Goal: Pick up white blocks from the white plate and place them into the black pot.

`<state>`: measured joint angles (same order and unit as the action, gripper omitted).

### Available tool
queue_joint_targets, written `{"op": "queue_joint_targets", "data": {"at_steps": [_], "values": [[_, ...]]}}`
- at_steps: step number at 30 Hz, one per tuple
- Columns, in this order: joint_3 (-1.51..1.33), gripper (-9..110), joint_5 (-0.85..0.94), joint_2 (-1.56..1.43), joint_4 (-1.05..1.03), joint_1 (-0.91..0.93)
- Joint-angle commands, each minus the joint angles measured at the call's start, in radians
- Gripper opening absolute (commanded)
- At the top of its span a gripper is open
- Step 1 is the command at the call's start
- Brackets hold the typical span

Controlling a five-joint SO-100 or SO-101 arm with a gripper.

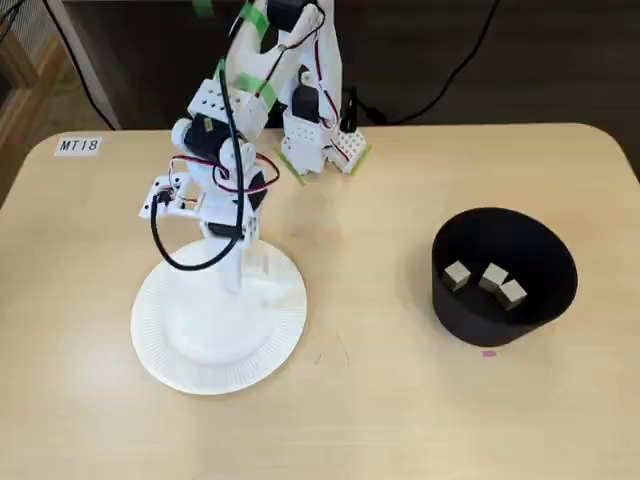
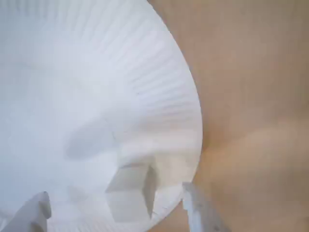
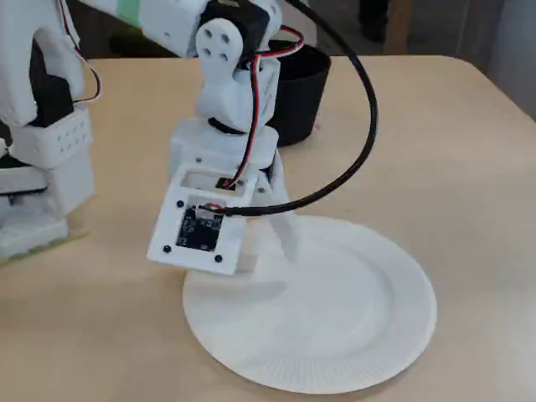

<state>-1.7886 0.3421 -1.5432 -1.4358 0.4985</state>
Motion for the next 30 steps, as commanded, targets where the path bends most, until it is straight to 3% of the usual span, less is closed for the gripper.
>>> {"op": "queue_joint_targets", "data": {"at_steps": [1, 12, 17, 30], "values": [[0.041, 37, -0.014, 0.003, 0.02, -0.011], [0.034, 26, -0.121, 0.028, 0.115, -0.06], [0.049, -2, -0.244, 0.089, 0.158, -0.064], [0.209, -2, -0.307, 0.109, 0.199, -0.061]]}}
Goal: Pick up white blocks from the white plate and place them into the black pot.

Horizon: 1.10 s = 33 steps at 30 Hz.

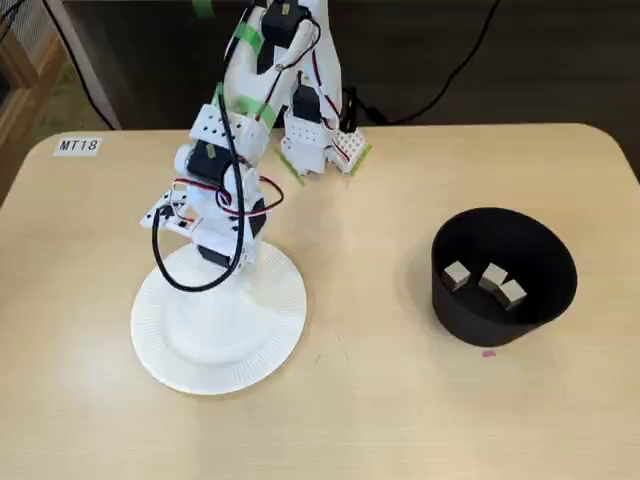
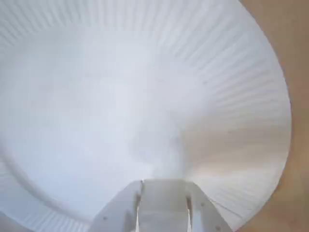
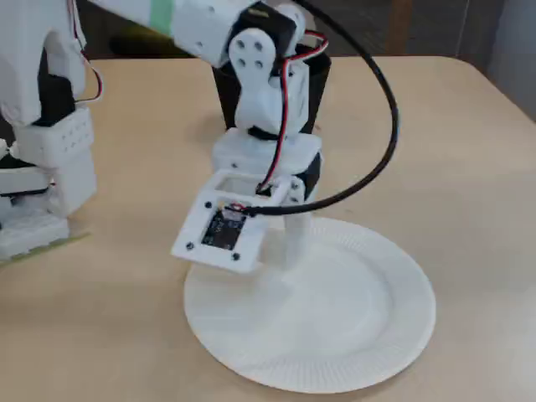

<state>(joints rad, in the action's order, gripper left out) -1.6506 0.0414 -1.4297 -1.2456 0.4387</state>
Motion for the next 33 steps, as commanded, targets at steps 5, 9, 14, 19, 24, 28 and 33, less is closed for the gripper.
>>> {"op": "queue_joint_targets", "data": {"at_steps": [5, 9, 14, 19, 24, 28, 33], "values": [[0.179, -2, -0.017, 0.0, 0.002, 0.031], [0.233, -2, -0.086, -0.038, -0.002, 0.005], [0.422, -2, -0.222, -0.115, -0.075, -0.19], [0.522, -2, -0.426, -0.215, -0.074, -0.468], [0.508, -2, -0.41, -0.295, -0.058, -0.709], [0.405, -2, -0.298, -0.341, 0.018, -0.89], [0.287, -2, -0.138, -0.344, 0.048, -1.02]]}}
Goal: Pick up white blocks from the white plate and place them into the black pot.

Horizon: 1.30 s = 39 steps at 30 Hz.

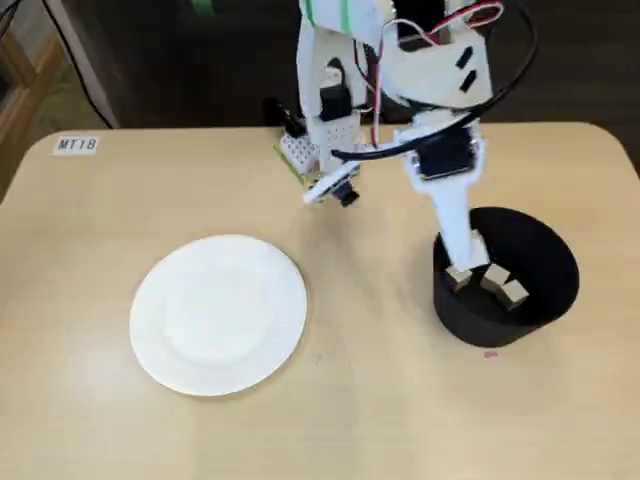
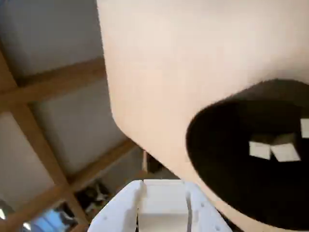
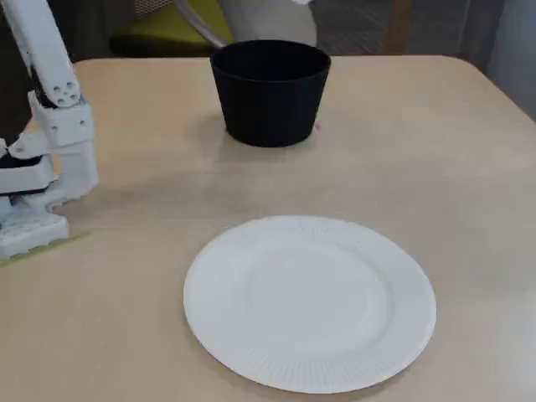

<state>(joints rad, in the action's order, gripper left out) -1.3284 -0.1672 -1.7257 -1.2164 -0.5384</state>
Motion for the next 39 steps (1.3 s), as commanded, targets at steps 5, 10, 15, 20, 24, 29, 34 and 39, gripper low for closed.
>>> {"op": "queue_joint_targets", "data": {"at_steps": [5, 10, 15, 20, 24, 29, 34, 39], "values": [[-0.17, -2, 0.176, -0.052, 0.057, -0.089], [-0.227, 1, 0.224, -0.052, 0.086, -0.071], [-0.242, 45, 0.319, -0.089, 0.094, -0.069], [-0.242, 39, 0.319, -0.123, 0.103, -0.038], [-0.235, -2, 0.288, -0.181, 0.14, 0.008], [-0.239, -2, 0.29, -0.433, 0.244, 0.238], [-0.278, -2, 0.244, -0.681, 0.313, 0.52], [-0.574, -2, 0.249, -0.893, 0.288, 0.497]]}}
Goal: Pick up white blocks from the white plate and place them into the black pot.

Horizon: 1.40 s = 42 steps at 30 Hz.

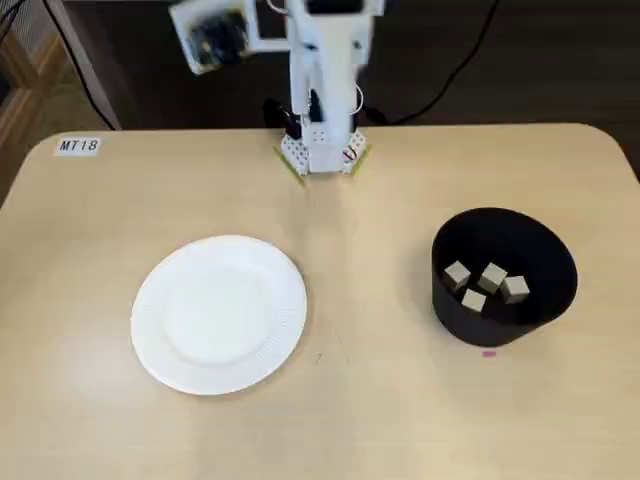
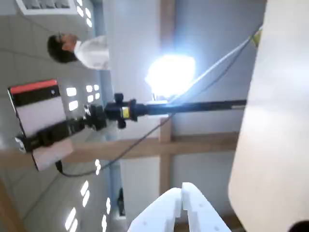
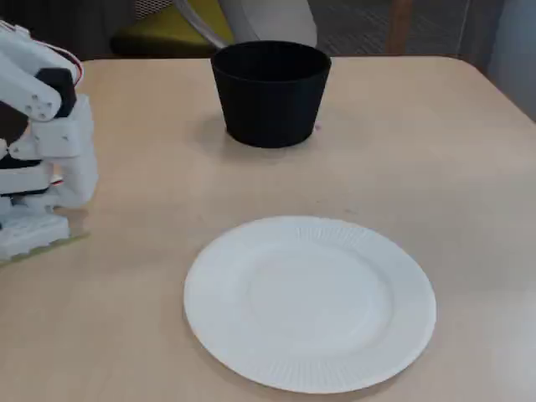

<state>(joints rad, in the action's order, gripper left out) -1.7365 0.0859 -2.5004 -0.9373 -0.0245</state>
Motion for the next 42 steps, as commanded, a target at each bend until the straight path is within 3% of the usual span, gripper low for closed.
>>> {"op": "queue_joint_targets", "data": {"at_steps": [1, 5, 17, 29, 42], "values": [[-0.261, -2, -0.014, -0.176, 0.014, -0.031], [-0.58, -2, -0.032, -0.405, 0.052, -0.057], [-1.048, -2, -0.026, -0.75, -0.011, -0.017], [-1.236, -2, 0.04, -0.753, -0.066, 0.021], [-1.261, -1, 0.025, -0.753, -0.066, 0.026]]}}
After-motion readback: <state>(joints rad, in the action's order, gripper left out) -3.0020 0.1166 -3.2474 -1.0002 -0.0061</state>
